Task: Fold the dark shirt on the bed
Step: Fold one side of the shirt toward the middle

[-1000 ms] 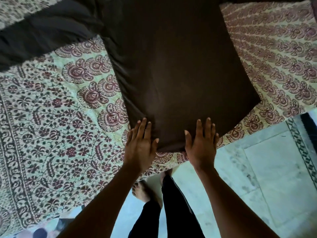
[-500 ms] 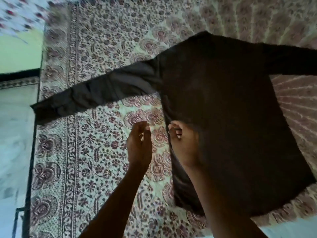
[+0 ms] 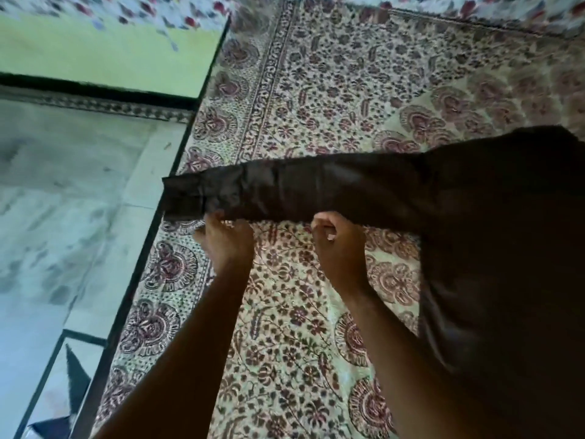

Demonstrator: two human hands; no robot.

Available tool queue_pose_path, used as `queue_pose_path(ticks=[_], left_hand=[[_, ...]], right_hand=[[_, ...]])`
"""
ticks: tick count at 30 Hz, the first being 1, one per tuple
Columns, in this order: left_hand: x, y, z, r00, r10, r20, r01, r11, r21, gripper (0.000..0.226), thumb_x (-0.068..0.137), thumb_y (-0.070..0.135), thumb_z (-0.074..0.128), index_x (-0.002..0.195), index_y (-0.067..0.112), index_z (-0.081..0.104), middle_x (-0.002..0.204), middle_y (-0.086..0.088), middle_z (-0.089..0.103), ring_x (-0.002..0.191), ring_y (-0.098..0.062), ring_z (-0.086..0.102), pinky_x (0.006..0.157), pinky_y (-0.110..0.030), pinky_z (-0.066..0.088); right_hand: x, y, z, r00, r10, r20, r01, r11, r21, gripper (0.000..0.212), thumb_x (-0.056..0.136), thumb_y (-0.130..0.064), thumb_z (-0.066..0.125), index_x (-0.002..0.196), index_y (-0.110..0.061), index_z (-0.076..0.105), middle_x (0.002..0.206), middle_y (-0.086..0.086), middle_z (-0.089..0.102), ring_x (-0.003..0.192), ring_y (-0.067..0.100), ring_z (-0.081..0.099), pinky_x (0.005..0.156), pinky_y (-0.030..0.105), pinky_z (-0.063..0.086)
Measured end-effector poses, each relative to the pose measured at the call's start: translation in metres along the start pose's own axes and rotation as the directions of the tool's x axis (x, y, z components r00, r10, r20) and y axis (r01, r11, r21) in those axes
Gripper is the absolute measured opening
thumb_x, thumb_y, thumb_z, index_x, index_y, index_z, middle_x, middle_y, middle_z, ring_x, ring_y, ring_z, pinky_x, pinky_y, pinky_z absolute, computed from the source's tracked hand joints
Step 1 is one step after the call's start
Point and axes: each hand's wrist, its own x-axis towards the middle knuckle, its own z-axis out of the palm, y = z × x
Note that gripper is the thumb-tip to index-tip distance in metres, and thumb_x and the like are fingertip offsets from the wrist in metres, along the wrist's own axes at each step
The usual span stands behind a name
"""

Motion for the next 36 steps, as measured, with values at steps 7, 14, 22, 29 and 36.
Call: queue_pose_path(ticks=[7,14,22,29,36], left_hand=[[0.081,0.009,0.005,0.931,-0.344,-0.123,0.307,0.919,-0.246,0.037,0.085,0.013,0.063,0.121,0.011,0.070,0.138,-0.020,0.048,0.112,-0.031,0.056,0.099,-0.037,0.051],[0.063,0.036,0.004,0.948,0.313,-0.062,-0.319,0.929,-0.186,0.020,0.093,0.007,0.067,0.111,0.009,0.074,0.127,-0.005,0.062,0.106,-0.011,0.063,0.088,-0.020,0.055],[-0.029,0.036,0.037,0.437,0.771,0.463,-0.752,0.596,-0.282,0.049,0.079,-0.014,0.058,0.124,0.004,0.068,0.133,-0.008,0.064,0.116,-0.016,0.062,0.100,-0.027,0.054],[-0.091,0.040,0.083,0.599,0.697,0.394,-0.780,0.620,0.087,0.043,0.086,0.019,0.063,0.127,0.016,0.050,0.144,-0.014,0.049,0.133,-0.035,0.045,0.109,-0.058,0.042],[-0.144,0.083,0.173,0.626,0.651,0.429,-0.770,0.603,0.209,0.047,0.072,0.014,0.045,0.115,0.006,0.063,0.115,-0.022,0.056,0.103,-0.046,0.056,0.069,-0.054,0.054]], right_hand=[[0.046,-0.014,0.057,0.983,0.001,0.181,0.013,0.997,-0.075,0.025,0.099,-0.015,0.065,0.120,-0.005,0.071,0.112,0.006,0.075,0.104,0.009,0.068,0.082,-0.003,0.042],[0.070,-0.039,0.056,0.974,0.150,0.171,-0.179,0.969,0.170,0.035,0.103,-0.045,0.053,0.115,-0.018,0.071,0.106,-0.004,0.075,0.099,0.009,0.072,0.085,0.028,0.056],[0.102,-0.057,-0.029,0.866,0.464,0.186,-0.499,0.781,0.375,0.042,0.072,-0.056,0.081,0.096,-0.023,0.075,0.100,0.006,0.078,0.096,0.024,0.074,0.081,0.051,0.063],[0.095,0.004,-0.148,0.903,0.429,0.009,-0.394,0.821,0.413,0.019,0.085,0.000,0.076,0.086,-0.019,0.079,0.096,0.010,0.079,0.099,0.033,0.075,0.093,0.058,0.058],[0.078,0.082,-0.336,0.892,0.420,-0.165,-0.356,0.880,0.315,0.009,0.093,-0.015,0.073,0.092,-0.024,0.074,0.104,0.002,0.076,0.101,0.022,0.073,0.090,0.055,0.060]])
